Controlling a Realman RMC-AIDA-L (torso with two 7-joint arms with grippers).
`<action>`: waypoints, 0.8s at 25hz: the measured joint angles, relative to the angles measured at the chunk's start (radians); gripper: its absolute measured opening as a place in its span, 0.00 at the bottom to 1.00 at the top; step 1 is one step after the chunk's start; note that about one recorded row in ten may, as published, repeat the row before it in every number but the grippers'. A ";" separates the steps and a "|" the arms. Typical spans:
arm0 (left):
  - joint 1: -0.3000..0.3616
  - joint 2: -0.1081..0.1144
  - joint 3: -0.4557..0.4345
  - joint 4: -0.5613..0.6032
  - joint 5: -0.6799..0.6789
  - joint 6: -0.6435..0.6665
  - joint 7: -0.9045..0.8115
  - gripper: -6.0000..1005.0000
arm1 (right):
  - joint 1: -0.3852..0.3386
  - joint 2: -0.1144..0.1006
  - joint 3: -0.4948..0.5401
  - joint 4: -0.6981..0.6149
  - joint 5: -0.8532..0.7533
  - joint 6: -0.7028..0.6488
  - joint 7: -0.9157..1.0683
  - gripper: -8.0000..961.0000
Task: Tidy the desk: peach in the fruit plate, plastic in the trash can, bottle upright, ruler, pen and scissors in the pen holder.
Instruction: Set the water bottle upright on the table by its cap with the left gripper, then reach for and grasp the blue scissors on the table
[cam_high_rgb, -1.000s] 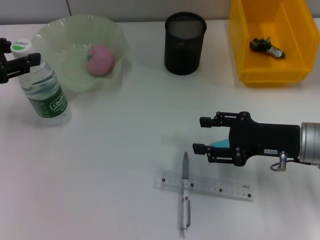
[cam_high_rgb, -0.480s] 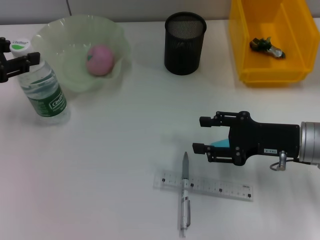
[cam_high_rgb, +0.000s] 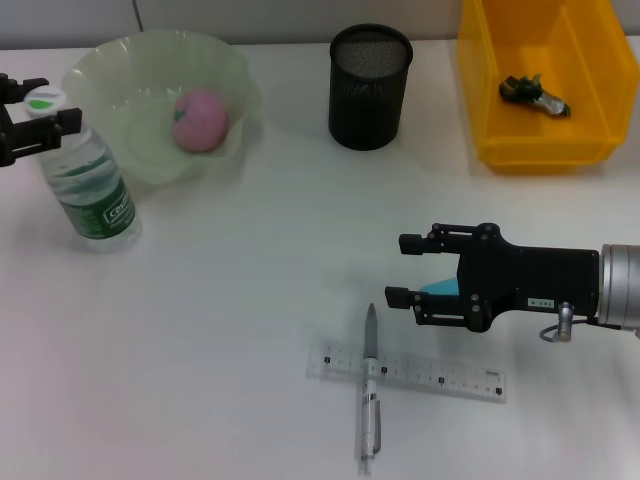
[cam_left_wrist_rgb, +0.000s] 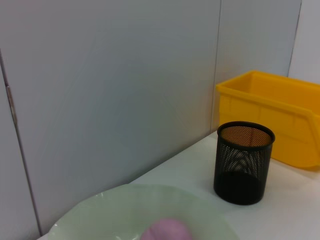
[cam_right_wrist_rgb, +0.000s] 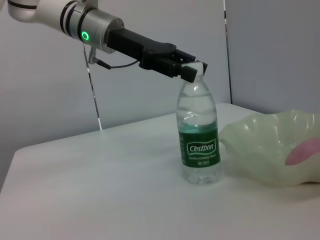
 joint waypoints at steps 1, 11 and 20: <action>0.000 0.000 0.000 0.000 0.000 0.000 0.000 0.57 | 0.000 0.000 0.000 0.000 0.000 0.000 0.000 0.71; 0.002 -0.001 0.000 0.003 0.000 0.009 -0.001 0.66 | -0.001 0.000 0.000 -0.001 0.000 0.000 0.005 0.71; -0.002 -0.002 -0.002 0.003 -0.007 0.021 -0.004 0.80 | -0.002 0.000 0.000 -0.001 0.000 0.000 0.005 0.71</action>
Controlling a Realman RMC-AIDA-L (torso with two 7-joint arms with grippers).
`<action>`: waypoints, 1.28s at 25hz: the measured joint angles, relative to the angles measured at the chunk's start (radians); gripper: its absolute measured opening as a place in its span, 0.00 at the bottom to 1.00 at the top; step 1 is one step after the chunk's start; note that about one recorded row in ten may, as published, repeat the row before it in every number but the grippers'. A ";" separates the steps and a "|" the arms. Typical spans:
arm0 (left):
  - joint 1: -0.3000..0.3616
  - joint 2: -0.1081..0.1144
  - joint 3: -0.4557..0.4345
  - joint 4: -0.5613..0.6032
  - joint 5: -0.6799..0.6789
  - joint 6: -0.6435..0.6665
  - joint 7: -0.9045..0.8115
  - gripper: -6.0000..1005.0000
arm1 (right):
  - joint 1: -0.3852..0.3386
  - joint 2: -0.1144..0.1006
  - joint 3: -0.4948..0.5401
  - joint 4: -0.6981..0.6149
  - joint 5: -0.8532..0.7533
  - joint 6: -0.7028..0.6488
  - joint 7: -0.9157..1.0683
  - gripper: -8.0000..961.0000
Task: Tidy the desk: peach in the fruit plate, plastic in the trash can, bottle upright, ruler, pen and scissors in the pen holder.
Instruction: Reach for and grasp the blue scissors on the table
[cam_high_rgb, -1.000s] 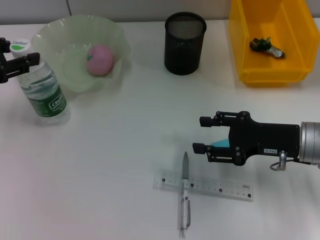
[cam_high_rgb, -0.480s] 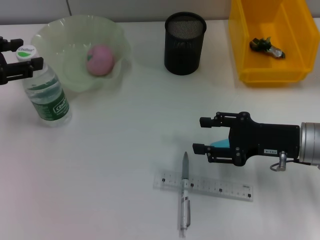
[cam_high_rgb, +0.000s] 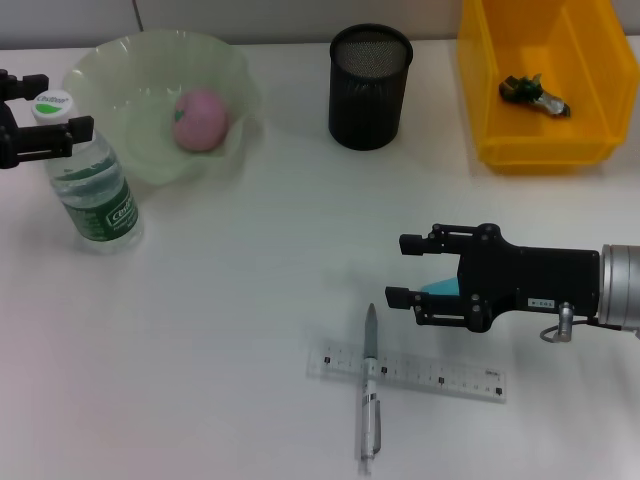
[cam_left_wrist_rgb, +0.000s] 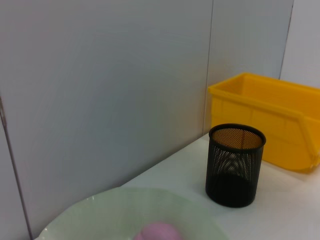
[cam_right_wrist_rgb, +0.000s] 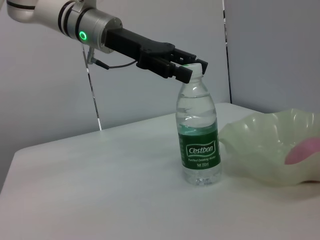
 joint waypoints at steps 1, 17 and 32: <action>0.000 0.000 0.000 0.000 0.000 0.000 0.000 0.80 | 0.000 0.000 0.000 0.000 0.000 0.000 0.000 0.71; -0.036 0.056 -0.052 -0.348 -0.401 0.380 0.108 0.80 | 0.000 -0.002 0.008 0.000 0.000 -0.003 0.002 0.71; -0.017 0.007 -0.001 -0.693 -0.208 0.249 0.601 0.80 | 0.019 -0.030 0.008 -0.008 0.000 -0.013 0.109 0.71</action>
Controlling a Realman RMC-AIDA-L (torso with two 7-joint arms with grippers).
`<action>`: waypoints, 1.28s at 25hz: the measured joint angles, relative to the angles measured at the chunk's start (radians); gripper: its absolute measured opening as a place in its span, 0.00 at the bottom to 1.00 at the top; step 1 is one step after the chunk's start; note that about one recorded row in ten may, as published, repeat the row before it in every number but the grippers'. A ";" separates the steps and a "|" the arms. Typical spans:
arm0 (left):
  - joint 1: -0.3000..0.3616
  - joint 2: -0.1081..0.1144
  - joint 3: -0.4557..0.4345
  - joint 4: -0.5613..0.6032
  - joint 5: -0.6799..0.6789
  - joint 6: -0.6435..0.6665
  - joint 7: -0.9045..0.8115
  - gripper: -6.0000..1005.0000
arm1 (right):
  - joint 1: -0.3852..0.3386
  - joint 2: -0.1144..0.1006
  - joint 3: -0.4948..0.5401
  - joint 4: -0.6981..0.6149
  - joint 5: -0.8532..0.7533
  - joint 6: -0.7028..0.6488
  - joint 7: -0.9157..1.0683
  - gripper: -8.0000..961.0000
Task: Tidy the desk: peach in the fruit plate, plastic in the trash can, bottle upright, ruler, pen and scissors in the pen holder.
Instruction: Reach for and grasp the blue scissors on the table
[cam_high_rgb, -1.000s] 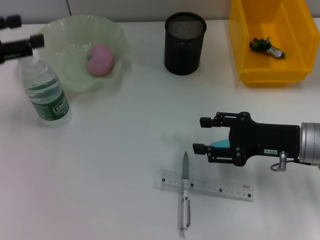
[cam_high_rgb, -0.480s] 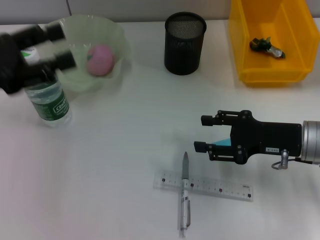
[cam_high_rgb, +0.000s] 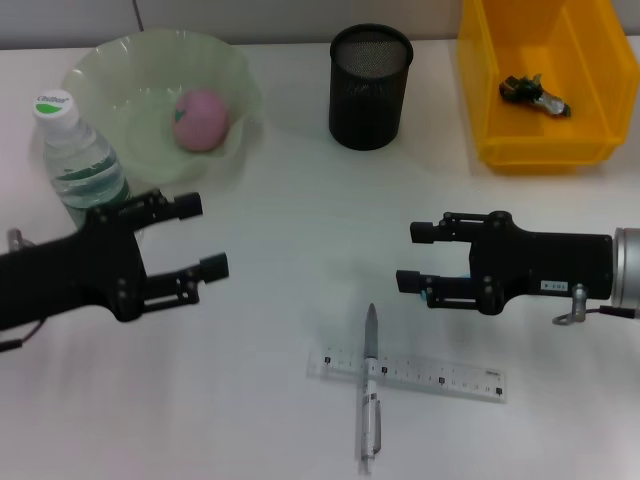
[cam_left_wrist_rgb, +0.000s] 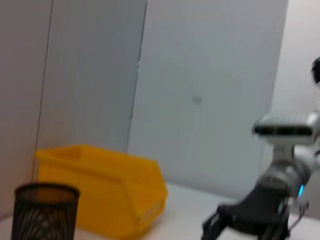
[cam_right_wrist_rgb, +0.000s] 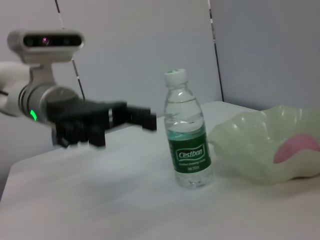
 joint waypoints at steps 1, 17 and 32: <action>0.002 -0.004 0.001 -0.009 0.011 -0.020 0.016 0.80 | 0.000 0.000 0.000 0.000 0.000 0.000 0.000 0.71; -0.005 -0.041 0.004 -0.070 0.108 -0.107 0.098 0.80 | 0.007 -0.007 -0.001 -0.018 -0.023 0.008 0.050 0.71; -0.006 -0.047 0.004 -0.071 0.109 -0.100 0.099 0.80 | 0.017 -0.007 -0.006 -0.019 -0.029 0.009 0.051 0.71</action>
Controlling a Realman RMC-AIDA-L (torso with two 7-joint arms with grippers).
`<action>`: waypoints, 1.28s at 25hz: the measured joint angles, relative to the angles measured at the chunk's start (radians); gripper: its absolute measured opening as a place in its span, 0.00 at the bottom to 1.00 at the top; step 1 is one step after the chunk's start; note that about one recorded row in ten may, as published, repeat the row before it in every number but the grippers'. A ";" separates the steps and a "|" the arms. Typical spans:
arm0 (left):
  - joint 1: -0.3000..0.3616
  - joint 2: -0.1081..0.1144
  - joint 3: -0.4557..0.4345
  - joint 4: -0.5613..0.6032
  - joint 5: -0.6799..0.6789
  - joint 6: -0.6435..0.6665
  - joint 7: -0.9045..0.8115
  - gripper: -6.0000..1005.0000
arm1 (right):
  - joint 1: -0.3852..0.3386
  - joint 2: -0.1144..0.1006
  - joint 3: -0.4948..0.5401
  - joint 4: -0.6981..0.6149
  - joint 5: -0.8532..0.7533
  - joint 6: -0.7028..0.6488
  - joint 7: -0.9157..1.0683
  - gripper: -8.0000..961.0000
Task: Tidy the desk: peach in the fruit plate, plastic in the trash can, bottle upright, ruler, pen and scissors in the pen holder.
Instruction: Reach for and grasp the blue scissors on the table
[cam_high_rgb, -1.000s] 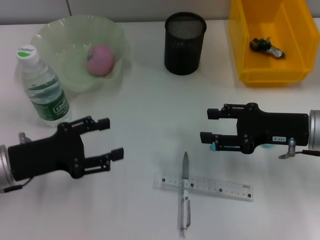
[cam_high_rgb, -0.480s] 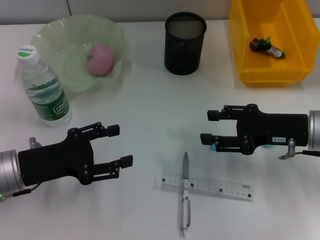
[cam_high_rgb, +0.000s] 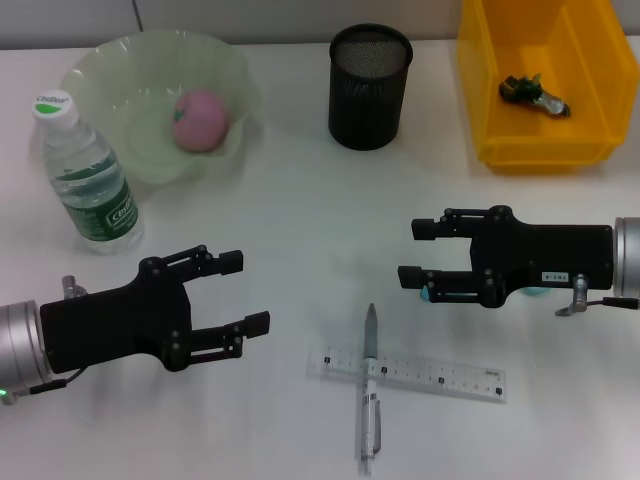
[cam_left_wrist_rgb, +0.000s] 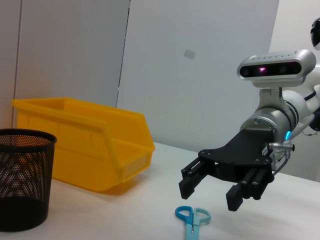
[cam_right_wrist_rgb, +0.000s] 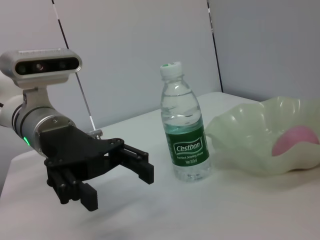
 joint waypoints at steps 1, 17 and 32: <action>0.000 0.000 0.000 0.000 0.000 0.000 0.000 0.80 | 0.002 0.000 0.002 0.000 -0.004 -0.001 0.002 0.71; 0.008 -0.014 -0.005 -0.007 -0.006 0.002 0.010 0.80 | 0.201 -0.057 0.013 -0.313 -0.454 -0.183 0.473 0.71; 0.032 -0.017 -0.085 -0.040 -0.010 0.003 -0.007 0.80 | 0.468 0.077 -0.046 -0.333 -1.088 -0.119 0.520 0.70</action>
